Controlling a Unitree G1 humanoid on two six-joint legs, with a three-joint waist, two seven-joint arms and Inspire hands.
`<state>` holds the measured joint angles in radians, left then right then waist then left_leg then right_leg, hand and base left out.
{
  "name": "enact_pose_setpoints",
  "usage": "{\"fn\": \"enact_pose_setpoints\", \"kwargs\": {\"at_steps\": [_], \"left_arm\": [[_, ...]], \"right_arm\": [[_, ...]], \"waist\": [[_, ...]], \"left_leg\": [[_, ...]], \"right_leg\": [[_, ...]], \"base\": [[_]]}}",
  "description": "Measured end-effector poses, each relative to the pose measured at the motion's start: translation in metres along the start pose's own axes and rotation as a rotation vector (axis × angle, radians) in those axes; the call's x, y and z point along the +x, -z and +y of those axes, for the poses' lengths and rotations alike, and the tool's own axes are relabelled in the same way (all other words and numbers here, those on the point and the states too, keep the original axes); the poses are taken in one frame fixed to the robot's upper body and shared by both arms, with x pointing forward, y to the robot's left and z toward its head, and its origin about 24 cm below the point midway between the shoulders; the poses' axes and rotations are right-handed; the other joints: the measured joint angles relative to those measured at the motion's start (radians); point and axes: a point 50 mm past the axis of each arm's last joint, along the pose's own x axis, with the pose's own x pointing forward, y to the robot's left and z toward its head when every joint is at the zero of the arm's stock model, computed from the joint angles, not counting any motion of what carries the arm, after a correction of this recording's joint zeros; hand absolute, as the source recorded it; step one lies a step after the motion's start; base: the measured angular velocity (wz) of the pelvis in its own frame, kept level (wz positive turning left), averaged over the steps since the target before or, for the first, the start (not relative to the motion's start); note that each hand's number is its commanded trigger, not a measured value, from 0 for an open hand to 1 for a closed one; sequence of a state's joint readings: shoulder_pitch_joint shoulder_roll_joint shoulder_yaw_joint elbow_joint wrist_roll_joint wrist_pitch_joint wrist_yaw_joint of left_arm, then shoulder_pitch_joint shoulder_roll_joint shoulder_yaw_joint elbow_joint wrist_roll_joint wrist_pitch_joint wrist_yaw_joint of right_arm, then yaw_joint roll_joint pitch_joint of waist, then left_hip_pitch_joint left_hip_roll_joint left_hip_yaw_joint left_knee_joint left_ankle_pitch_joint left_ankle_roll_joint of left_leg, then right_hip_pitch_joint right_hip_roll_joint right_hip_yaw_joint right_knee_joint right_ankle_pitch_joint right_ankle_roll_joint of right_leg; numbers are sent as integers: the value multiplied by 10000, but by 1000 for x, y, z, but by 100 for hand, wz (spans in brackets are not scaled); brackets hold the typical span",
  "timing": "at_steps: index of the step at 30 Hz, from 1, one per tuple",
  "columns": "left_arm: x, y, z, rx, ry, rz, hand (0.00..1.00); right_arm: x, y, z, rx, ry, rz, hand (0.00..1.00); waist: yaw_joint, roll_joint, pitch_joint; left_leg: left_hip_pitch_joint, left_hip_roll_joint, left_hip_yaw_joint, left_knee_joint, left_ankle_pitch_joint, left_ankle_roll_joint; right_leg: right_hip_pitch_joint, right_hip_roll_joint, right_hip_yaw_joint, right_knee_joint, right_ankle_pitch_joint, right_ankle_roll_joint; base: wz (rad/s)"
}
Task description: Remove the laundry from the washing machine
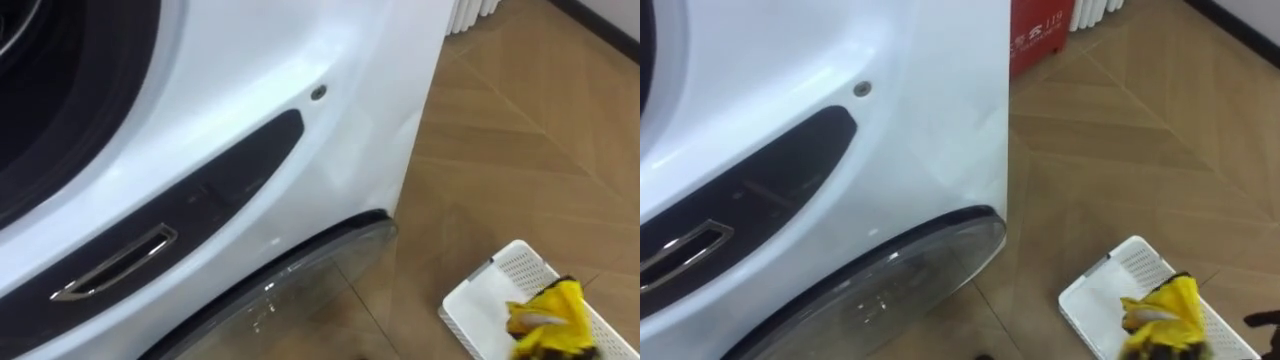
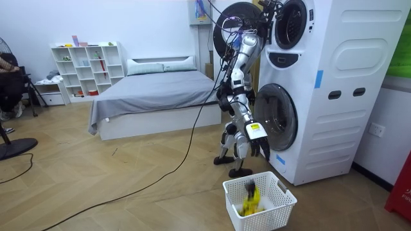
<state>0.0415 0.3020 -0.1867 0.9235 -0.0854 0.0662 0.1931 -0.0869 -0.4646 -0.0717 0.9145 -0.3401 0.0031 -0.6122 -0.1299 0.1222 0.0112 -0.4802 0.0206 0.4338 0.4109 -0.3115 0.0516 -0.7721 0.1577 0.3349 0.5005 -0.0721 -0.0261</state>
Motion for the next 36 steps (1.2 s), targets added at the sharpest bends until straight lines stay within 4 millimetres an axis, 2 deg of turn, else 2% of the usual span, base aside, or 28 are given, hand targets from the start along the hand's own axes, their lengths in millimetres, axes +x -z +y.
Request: {"fn": "enact_pose_setpoints", "kwargs": {"at_steps": [4, 8, 10, 13, 20, 25, 27, 28, 30, 32, 34, 35, 36], "left_arm": [[0, 1, 0, -2, 0, 40, 0], [0, 1, 0, -10, 7, 97, 0], [0, 1, 0, -13, 4, 100, 0], [0, 1, -1, 0, 96, 93, 0], [-3, 7, -2, 13, 170, 65, 0], [-5, 11, -3, -7, 247, -8, 0], [-5, 13, -5, -19, 387, 13, 0], [-5, 13, -6, -55, 445, -18, 0], [-6, 11, -13, -142, 580, -200, 0], [-7, 12, -16, -179, 643, -232, 0], [-9, 14, -23, -200, 825, -183, 0], [-11, 17, -29, -253, 978, -92, 0], [-12, 20, -34, -328, 1100, 39, 0]], "right_arm": [[0, -1, -2, 59, 267, -10, 0], [1, 1, -6, 313, 675, 132, 0], [1, 0, -7, 386, 746, 121, 0], [4, -5, -11, 540, 989, -15, 0], [3, -11, -13, 675, 1014, -412, 0], [-2, -18, -12, 576, 628, -1044, 0], [-6, -29, -5, 914, 319, -1423, 0], [-8, -31, -4, 958, 214, -1535, 0], [-18, -35, 8, 959, -489, -1866, 0], [-30, -39, 23, 1083, -1184, -2054, 0], [-42, -37, 36, 1057, -1988, -2024, 0], [-51, -35, 45, 1043, -2626, -1989, 0], [-59, -35, 54, 1137, -3251, -1924, 0]], "waist": [[72, 62, -11], [302, 232, -114], [358, 250, -121], [350, 238, -113], [152, 136, -47], [39, 42, 19], [96, -83, 100], [95, -88, 103], [193, -135, 105], [331, -218, 92], [483, -248, 66], [565, -274, 23], [550, -295, 15]], "left_leg": [[0, 2, -12, 1, 1, -1], [-4, -5, -20, -30, 4, -2], [-1, -29, -19, -50, 29, -1], [-29, -179, -37, -193, 162, 27], [48, -233, -49, -155, 173, 29], [225, -233, -294, -132, 174, 30], [582, -164, -399, -167, 176, 16], [679, -135, -418, -178, 177, 14], [1206, -84, -781, -422, 237, -79], [1618, 16, -977, -656, 275, -144], [2077, 54, -1286, -918, 315, -215], [2408, 40, -1518, -1200, 400, -264], [2744, 17, -1843, -1433, 517, -305]], "right_leg": [[-8, -6, -25, 18, 1, -3], [-29, -12, -42, 31, 1, -6], [-55, -32, -49, 81, -11, -21], [-187, -131, -52, 213, -85, 1], [-155, -205, -103, 395, -203, 17], [101, -293, -343, 383, -271, -32], [513, -289, -459, 267, -293, -63], [654, -295, -520, 193, -294, -65], [1346, -386, -908, -155, -319, -108], [1899, -366, -1123, -516, -297, -135], [2493, -397, -1428, -836, -273, -269], [2901, -460, -1666, -1032, -286, -365], [3322, -549, -1962, -1195, -309, -422]], "base": [[0], [0], [5], [12], [4], [12], [10], [20], [34], [31], [40], [59], [70]]}}
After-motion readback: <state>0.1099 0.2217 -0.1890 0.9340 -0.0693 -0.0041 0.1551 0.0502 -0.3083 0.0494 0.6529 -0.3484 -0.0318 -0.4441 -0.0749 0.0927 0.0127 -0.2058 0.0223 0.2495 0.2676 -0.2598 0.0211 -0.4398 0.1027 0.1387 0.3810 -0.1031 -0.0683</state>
